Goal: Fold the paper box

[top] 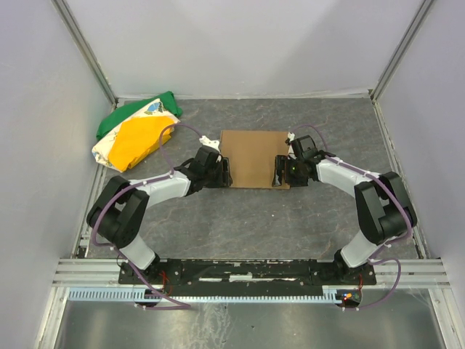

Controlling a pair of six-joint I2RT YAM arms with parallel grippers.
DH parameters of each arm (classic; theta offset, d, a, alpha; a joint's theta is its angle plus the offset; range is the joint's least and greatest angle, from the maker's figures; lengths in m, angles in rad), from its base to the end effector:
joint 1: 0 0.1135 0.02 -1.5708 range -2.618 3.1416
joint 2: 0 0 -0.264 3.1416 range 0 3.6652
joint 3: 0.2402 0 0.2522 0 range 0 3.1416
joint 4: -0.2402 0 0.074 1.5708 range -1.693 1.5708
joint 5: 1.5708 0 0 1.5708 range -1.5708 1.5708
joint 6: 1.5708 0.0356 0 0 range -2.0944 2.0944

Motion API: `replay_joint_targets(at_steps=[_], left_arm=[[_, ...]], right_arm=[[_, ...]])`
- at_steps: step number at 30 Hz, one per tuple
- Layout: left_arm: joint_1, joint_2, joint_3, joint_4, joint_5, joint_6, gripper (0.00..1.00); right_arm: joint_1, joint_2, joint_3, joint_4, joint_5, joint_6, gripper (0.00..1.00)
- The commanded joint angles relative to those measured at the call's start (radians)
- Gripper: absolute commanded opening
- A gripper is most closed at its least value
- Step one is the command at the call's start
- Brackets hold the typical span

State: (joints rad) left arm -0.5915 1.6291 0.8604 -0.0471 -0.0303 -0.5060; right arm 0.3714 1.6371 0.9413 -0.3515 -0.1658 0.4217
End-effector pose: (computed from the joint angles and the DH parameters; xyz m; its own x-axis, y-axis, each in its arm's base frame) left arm 0.2731 -0.1822 0.1701 -0.7906 -0.0526 -0.6101 0.1794 0.9327 -0.3129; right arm 0.2947 0.1211 0.1715 -0.9143 0.0772 -0.3976 -0.0664 0.9399 0.3350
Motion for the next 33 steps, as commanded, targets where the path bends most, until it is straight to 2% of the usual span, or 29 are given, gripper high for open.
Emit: replay_joint_targets(at_steps=[1,9,13,18,22,24,25,26,27,28,29,30,31,33], left_arm=[[-0.005,0.013,-0.014,0.061,-0.059,0.009,0.65],[-0.005,0.012,-0.025,0.095,-0.055,0.002,0.65],[-0.006,-0.035,-0.043,0.089,-0.058,-0.004,0.65],[-0.005,-0.124,-0.055,0.05,-0.072,-0.015,0.68],[-0.005,-0.233,-0.065,0.014,-0.081,-0.025,0.69],[-0.005,-0.287,-0.072,0.011,-0.065,-0.035,0.67],[-0.006,-0.31,-0.078,0.018,-0.05,-0.04,0.66],[-0.005,-0.328,-0.084,0.033,-0.021,-0.047,0.63],[-0.005,-0.341,-0.092,0.052,0.018,-0.054,0.59],[-0.005,-0.346,-0.101,0.082,0.061,-0.057,0.49],[-0.005,-0.345,-0.11,0.11,0.109,-0.06,0.34],[-0.005,-0.337,-0.113,0.128,0.138,-0.066,0.14],[-0.006,-0.328,-0.114,0.134,0.157,-0.069,0.04],[-0.006,-0.307,-0.126,0.164,0.195,-0.069,0.03]], right_arm=[[0.004,0.005,-0.007,0.053,0.045,-0.002,0.77],[0.006,0.014,-0.026,0.088,0.047,0.008,0.67],[0.007,-0.051,-0.043,0.062,0.051,0.016,0.71],[0.011,-0.183,-0.045,-0.049,0.091,0.004,0.76],[0.012,-0.308,-0.018,-0.146,0.136,-0.008,0.77],[0.011,-0.338,0.011,-0.158,0.131,-0.007,0.75],[0.011,-0.336,0.03,-0.154,0.119,-0.007,0.7],[0.012,-0.317,0.052,-0.147,0.1,-0.01,0.6],[0.011,-0.287,0.088,-0.148,0.079,-0.014,0.46],[0.011,-0.241,0.129,-0.154,0.054,-0.023,0.27],[0.011,-0.195,0.172,-0.16,0.038,-0.033,0.06],[0.012,-0.145,0.23,-0.172,0.034,-0.038,0.02],[0.012,-0.101,0.264,-0.174,0.031,-0.041,0.02],[0.011,-0.026,0.317,-0.162,0.031,-0.041,0.01]])
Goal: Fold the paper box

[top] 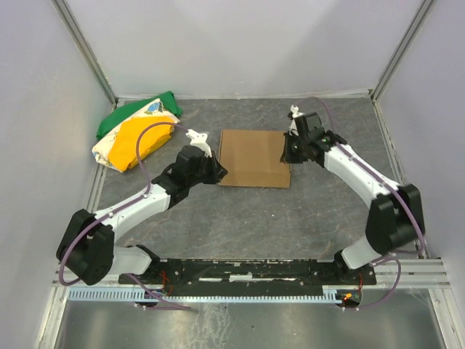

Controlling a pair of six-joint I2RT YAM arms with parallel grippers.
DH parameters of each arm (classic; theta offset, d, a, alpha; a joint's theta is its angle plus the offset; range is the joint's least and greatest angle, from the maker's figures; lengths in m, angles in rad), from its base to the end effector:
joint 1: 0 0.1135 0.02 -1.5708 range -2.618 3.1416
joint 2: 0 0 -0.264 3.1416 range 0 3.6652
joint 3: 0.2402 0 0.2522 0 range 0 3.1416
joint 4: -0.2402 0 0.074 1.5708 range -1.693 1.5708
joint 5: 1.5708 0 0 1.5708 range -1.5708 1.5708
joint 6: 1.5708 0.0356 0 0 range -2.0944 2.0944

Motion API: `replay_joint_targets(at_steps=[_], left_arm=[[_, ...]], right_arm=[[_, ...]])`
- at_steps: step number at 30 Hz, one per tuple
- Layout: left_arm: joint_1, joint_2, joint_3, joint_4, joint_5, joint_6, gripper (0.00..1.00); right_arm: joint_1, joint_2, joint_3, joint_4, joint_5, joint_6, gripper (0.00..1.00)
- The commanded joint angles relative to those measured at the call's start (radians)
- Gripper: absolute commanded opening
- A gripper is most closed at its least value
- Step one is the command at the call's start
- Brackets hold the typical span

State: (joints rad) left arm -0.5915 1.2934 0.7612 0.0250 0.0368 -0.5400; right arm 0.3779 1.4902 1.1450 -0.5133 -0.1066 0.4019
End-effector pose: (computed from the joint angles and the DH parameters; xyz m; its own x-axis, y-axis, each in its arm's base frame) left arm 0.2359 -0.1600 0.2416 -0.6461 -0.1850 -0.7405 0.2935 0.8354 -0.4647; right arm 0.2970 0.1220 0.2674 -0.8162 0.0945 -0.5700 -0.1219 0.9362 0.3298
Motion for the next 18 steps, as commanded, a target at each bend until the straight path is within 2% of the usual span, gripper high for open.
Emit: replay_joint_targets(at_steps=[1,9,18], left_arm=[[-0.005,0.043,-0.034,0.103,0.136,-0.037,0.03],[-0.005,0.119,-0.066,0.194,0.16,-0.042,0.03],[-0.005,0.245,-0.031,0.196,0.067,-0.034,0.03]], right_arm=[[0.005,0.152,0.136,0.004,-0.028,-0.022,0.02],[0.005,0.273,0.209,0.039,-0.049,-0.008,0.02],[0.005,0.305,0.221,0.022,-0.029,-0.02,0.02]])
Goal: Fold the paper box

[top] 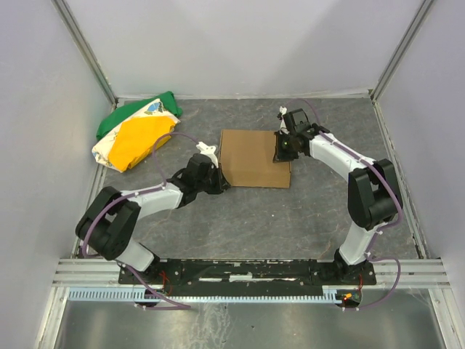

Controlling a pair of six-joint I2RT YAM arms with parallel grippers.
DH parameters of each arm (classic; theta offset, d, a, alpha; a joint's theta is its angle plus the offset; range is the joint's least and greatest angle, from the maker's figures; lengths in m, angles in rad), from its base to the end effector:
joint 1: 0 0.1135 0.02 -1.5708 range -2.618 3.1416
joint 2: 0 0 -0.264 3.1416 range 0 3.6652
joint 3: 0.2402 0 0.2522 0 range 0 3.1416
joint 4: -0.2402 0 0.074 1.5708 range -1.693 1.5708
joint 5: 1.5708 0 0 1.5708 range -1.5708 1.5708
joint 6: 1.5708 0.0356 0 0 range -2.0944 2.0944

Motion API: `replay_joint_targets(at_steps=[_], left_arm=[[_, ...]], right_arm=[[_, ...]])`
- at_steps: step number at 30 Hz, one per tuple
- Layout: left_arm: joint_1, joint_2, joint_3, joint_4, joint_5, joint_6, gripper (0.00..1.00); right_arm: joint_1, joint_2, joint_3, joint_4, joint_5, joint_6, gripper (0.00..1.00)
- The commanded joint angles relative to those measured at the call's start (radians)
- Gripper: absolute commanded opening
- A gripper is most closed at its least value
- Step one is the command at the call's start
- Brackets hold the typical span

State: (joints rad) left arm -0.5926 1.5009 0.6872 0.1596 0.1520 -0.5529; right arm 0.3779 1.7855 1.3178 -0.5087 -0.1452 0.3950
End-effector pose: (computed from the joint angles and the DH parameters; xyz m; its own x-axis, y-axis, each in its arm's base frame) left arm 0.2459 -0.1721 0.1736 -0.7718 -0.1061 -0.6270 0.2896 0.8191 -0.4952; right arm 0.3542 0.1461 0.2241 -0.8802 0.0603 -0.4708 -0.1102 0.9389 0.3261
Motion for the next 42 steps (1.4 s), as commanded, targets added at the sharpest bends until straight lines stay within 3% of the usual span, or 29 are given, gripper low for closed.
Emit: replay_joint_targets(at_steps=[1,18,25,35,42], left_arm=[[-0.005,0.051,0.048,0.061,-0.06,-0.021,0.03],[-0.051,0.189,0.063,0.221,-0.401,-0.081,0.03],[-0.083,0.26,0.111,0.28,-0.473,-0.084,0.03],[-0.09,0.334,0.187,0.308,-0.526,-0.094,0.08],[-0.122,0.191,0.098,0.356,-0.411,-0.113,0.11]], right_arm=[[0.005,0.011,0.049,0.016,0.01,-0.016,0.02],[0.009,0.061,0.062,-0.002,0.008,-0.028,0.02],[0.018,0.082,0.065,-0.015,0.007,-0.038,0.02],[0.04,0.116,0.06,-0.028,0.018,-0.044,0.01],[0.043,0.126,0.052,-0.022,0.022,-0.034,0.02]])
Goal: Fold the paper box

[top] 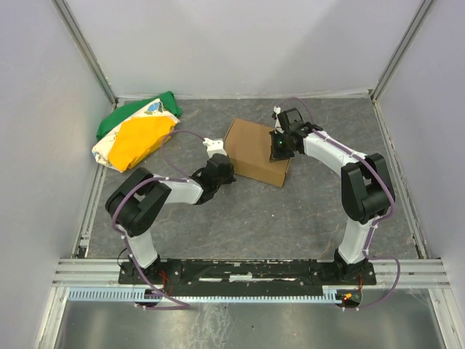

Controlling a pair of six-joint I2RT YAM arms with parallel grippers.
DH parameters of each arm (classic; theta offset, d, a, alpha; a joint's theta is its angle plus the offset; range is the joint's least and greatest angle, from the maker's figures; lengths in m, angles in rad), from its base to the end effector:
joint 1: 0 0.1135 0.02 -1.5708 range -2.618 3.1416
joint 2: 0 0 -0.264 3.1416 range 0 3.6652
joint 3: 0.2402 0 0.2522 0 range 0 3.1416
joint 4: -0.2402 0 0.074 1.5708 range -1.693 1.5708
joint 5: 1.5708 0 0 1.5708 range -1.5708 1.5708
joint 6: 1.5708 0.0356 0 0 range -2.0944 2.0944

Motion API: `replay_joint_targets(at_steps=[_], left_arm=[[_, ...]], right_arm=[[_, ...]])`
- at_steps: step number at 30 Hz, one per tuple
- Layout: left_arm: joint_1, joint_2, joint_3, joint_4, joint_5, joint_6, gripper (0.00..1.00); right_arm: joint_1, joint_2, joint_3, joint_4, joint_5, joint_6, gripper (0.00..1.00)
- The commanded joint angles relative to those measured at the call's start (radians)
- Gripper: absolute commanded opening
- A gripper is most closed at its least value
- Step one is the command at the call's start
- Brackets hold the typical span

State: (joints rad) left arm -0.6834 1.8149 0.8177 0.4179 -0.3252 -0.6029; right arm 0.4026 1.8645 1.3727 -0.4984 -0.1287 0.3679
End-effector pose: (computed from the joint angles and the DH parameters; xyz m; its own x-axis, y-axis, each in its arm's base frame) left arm 0.2842 -0.2168 0.1375 -0.5714 -0.2276 -0.7885 0.0814 0.9403 -0.3305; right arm 0.3668 0.1612 0.2120 -0.8809 0.0126 -0.4732 -0.1463 0.9435 0.2974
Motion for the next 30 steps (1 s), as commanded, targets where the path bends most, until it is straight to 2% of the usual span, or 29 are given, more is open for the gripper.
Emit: replay_joint_targets(at_steps=[1,5,11,17,30], left_arm=[[-0.048,-0.145,-0.039,0.095,0.089,-0.056,0.11],[-0.115,-0.152,0.058,-0.097,0.16,-0.029,0.11],[-0.158,-0.064,0.132,-0.135,0.237,-0.051,0.11],[-0.176,-0.005,0.095,0.018,0.284,-0.128,0.1],[-0.217,0.182,0.158,0.182,0.236,-0.253,0.09]], right_arm=[[0.018,0.047,-0.003,-0.03,0.007,-0.005,0.02],[0.018,0.048,-0.003,-0.032,0.008,-0.005,0.02],[0.018,0.05,-0.005,-0.032,0.008,-0.001,0.02],[0.02,0.053,-0.003,-0.032,0.008,-0.003,0.02],[0.021,0.064,-0.001,-0.04,0.005,0.0,0.02]])
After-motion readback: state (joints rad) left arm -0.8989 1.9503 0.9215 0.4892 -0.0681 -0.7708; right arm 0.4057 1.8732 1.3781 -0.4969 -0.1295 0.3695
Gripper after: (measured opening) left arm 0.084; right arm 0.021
